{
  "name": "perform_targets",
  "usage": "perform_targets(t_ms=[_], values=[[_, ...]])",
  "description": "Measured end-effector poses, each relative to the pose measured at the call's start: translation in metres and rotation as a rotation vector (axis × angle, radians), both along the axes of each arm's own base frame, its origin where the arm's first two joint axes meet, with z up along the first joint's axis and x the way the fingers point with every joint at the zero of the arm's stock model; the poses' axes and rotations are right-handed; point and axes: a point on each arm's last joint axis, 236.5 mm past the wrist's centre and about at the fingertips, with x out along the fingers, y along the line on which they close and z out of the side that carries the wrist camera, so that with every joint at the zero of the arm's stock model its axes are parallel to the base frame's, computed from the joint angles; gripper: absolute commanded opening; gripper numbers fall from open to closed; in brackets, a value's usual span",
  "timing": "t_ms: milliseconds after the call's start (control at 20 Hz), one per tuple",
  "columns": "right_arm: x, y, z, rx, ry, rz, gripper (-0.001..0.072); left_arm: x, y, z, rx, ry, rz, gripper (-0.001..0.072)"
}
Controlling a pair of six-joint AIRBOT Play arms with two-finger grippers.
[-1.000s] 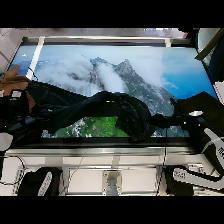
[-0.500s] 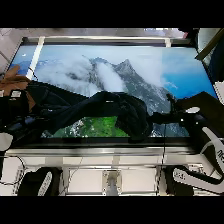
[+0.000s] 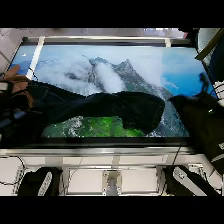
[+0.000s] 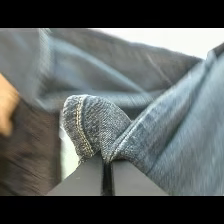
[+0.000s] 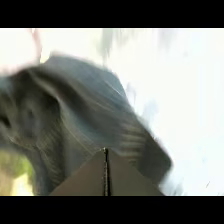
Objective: Fold the clothes and pants, and hang the long-sleeved shirts on hangers.
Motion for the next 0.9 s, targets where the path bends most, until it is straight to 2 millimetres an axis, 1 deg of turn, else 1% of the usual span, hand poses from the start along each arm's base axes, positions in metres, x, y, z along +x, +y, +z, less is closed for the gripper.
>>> perform_targets(t_ms=[50,100,200,250,300,350,400,450,550,600,650,750,800,850,900], values=[[0.006,-0.002,0.031,-0.027,-0.058,0.013,0.0048,0.001,0.007,0.019,0.032,-0.040,0.012,0.0011],[0.012,-0.005,0.068,-0.060,-0.136,0.018,0.0048,0.002,0.013,0.037,0.062,-0.077,0.024,0.0011],[0.017,-0.007,0.134,-0.118,-0.265,0.024,0.0049,0.000,0.022,0.066,0.106,-0.137,0.045,0.0012],[0.015,-0.005,0.157,-0.137,-0.302,0.033,0.0051,-0.001,0.025,0.075,0.117,-0.155,0.054,0.0012],[0.010,-0.003,0.170,-0.154,-0.310,0.045,0.0071,-0.002,0.027,0.080,0.123,-0.163,0.062,0.0012],[0.005,-0.005,0.169,-0.173,-0.283,0.045,0.0222,-0.002,0.029,0.083,0.130,-0.164,0.069,0.0012],[0.001,-0.011,0.158,-0.192,-0.230,0.031,0.0395,-0.002,0.031,0.083,0.133,-0.154,0.074,0.0012],[-0.003,-0.019,0.139,-0.206,-0.158,0.010,0.0464,-0.002,0.032,0.082,0.135,-0.143,0.077,0.0012],[-0.016,-0.033,0.082,-0.207,0.020,-0.029,0.0464,-0.001,0.034,0.080,0.141,-0.128,0.081,0.0012],[-0.026,-0.035,0.048,-0.193,0.116,-0.039,0.0494,0.000,0.034,0.078,0.142,-0.119,0.083,0.0012],[-0.036,-0.036,0.013,-0.170,0.203,-0.053,0.0532,0.000,0.035,0.077,0.143,-0.115,0.083,0.0012],[-0.051,-0.033,-0.043,-0.121,0.318,-0.087,0.0533,0.001,0.036,0.076,0.147,-0.108,0.086,0.0012],[-0.057,-0.030,-0.069,-0.084,0.366,-0.102,0.0566,0.001,0.036,0.076,0.148,-0.107,0.086,0.0012],[-0.059,-0.025,-0.090,-0.043,0.404,-0.115,0.0617,0.001,0.036,0.075,0.148,-0.104,0.086,0.0012],[-0.060,-0.020,-0.107,-0.002,0.439,-0.120,0.0671,0.002,0.036,0.075,0.149,-0.101,0.086,0.0012]])
